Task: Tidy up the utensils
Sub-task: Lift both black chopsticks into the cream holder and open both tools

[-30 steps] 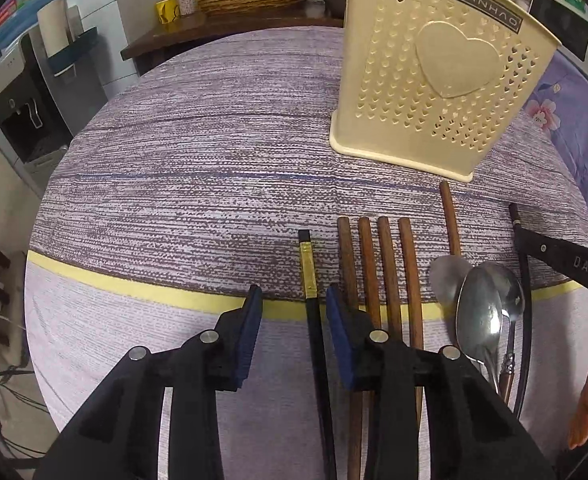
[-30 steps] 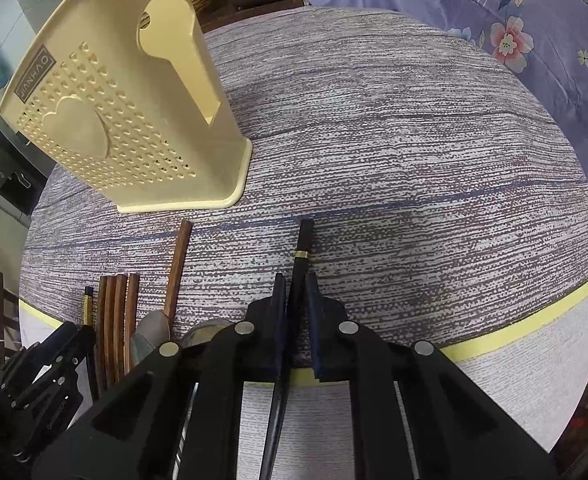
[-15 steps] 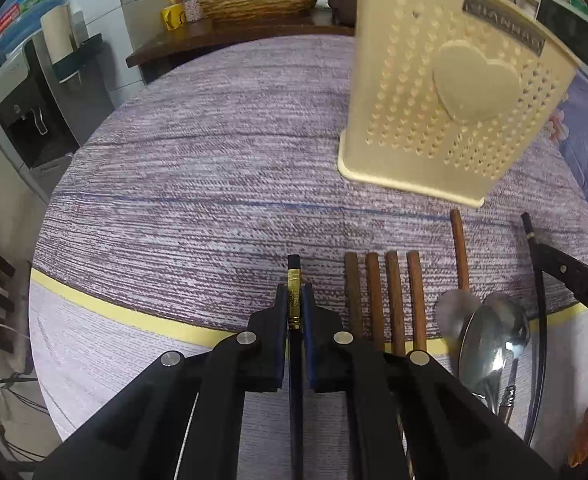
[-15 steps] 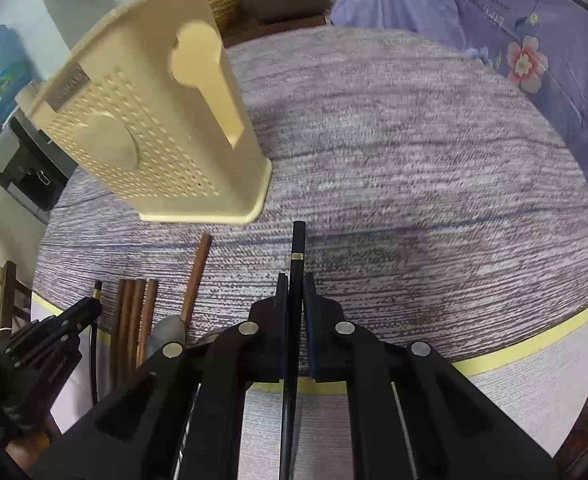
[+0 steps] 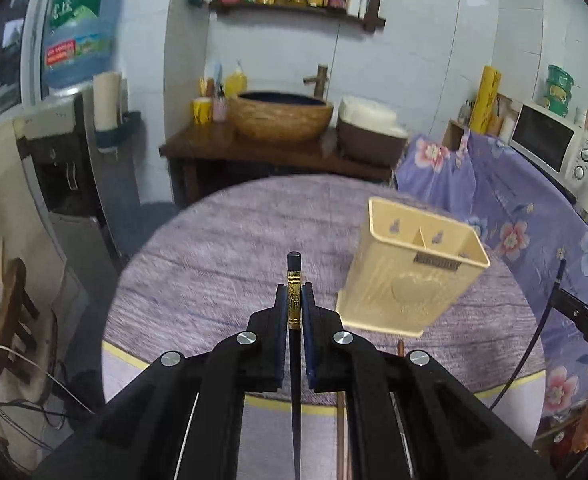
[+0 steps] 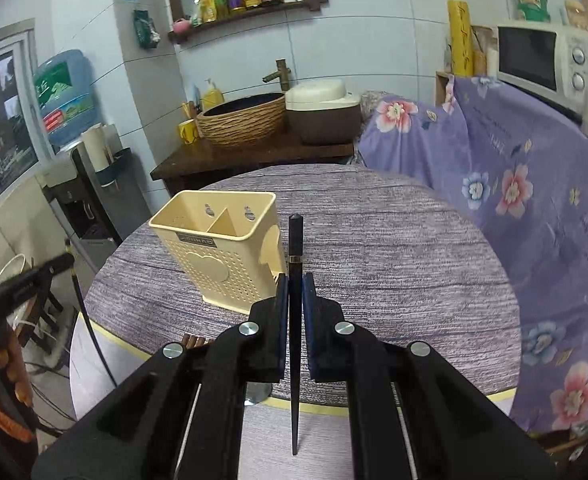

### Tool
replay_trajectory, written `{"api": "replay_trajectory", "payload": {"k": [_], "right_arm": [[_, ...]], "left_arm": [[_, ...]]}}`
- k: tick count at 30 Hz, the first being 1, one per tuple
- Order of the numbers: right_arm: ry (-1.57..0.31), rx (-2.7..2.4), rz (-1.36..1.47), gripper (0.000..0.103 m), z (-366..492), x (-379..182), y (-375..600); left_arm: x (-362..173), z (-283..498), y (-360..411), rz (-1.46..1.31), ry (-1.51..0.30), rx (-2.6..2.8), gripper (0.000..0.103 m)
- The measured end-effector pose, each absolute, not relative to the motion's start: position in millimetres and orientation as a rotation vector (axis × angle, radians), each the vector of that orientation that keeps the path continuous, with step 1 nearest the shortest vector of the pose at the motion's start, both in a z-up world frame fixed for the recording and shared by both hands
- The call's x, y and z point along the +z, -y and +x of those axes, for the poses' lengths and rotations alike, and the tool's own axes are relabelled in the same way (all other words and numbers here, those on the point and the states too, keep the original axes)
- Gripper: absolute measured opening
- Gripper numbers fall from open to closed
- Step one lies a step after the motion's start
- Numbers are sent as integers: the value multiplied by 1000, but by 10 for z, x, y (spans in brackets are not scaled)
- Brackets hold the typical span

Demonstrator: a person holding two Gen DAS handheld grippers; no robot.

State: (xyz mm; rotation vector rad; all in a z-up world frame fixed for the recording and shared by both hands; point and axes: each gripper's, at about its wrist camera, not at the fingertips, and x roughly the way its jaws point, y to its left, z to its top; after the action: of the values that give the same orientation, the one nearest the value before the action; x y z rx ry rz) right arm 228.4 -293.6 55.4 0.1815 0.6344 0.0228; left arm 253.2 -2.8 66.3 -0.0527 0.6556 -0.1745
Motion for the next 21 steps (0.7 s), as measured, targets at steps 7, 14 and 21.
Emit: {"api": "replay_trajectory", "payload": {"k": [7,14,21], "right_arm": [[-586,26,187,8,2159,747,3053],[-506,-27,132,8,2263,1233,3160],[-378,17,154,8,2513,2202,3153]], "left_arm": [[800,2499,74,-28,-612,-174,8],[1306,2559,36,-40,-513,-160,8],[2158,2743,222,-97,-408,-195,8]]}}
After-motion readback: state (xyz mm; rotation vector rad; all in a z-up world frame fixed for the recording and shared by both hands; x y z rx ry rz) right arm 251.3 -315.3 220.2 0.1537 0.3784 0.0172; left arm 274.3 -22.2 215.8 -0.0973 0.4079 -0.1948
